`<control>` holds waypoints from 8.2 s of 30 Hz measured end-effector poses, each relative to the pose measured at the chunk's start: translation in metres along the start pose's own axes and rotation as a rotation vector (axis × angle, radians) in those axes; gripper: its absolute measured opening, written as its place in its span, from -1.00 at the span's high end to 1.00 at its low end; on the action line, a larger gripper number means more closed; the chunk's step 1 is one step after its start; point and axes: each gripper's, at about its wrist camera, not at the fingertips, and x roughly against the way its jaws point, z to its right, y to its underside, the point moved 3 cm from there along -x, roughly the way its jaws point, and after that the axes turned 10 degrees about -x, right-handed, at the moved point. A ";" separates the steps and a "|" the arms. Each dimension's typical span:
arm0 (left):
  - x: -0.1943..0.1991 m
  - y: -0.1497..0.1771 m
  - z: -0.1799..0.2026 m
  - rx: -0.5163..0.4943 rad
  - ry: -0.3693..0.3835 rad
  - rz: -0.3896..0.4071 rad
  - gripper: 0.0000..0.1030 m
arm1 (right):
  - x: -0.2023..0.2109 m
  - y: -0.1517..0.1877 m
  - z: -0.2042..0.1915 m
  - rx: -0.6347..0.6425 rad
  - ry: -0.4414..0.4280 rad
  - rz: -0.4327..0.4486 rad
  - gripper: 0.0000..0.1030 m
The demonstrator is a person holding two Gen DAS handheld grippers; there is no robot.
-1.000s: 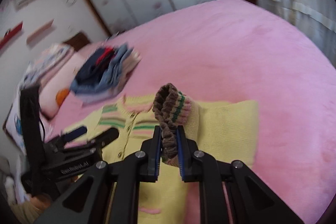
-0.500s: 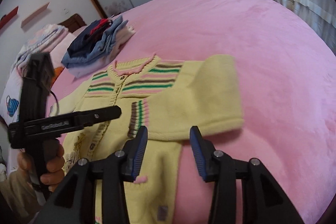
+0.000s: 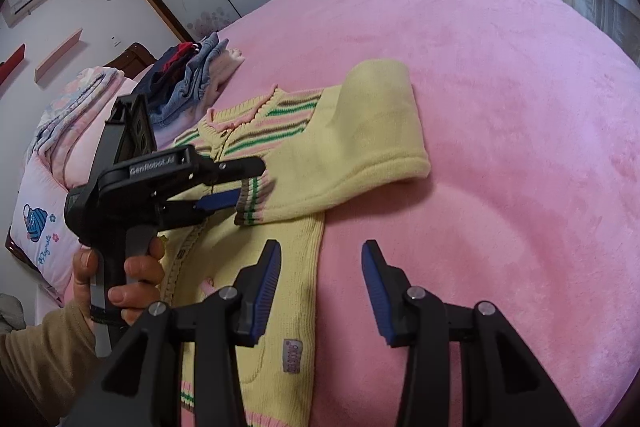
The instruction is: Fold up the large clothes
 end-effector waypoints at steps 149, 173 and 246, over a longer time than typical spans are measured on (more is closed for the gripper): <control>0.305 0.066 -0.025 -0.246 -0.600 0.327 -0.52 | 0.024 0.027 -0.236 0.238 0.259 0.164 0.61; 0.318 0.070 -0.235 0.213 -0.614 0.301 -0.52 | -0.075 0.039 -0.330 0.399 0.137 0.067 0.61; 0.197 0.048 -0.178 0.126 -0.334 0.187 -0.14 | -0.172 -0.033 -0.155 -0.196 -0.118 -0.250 0.61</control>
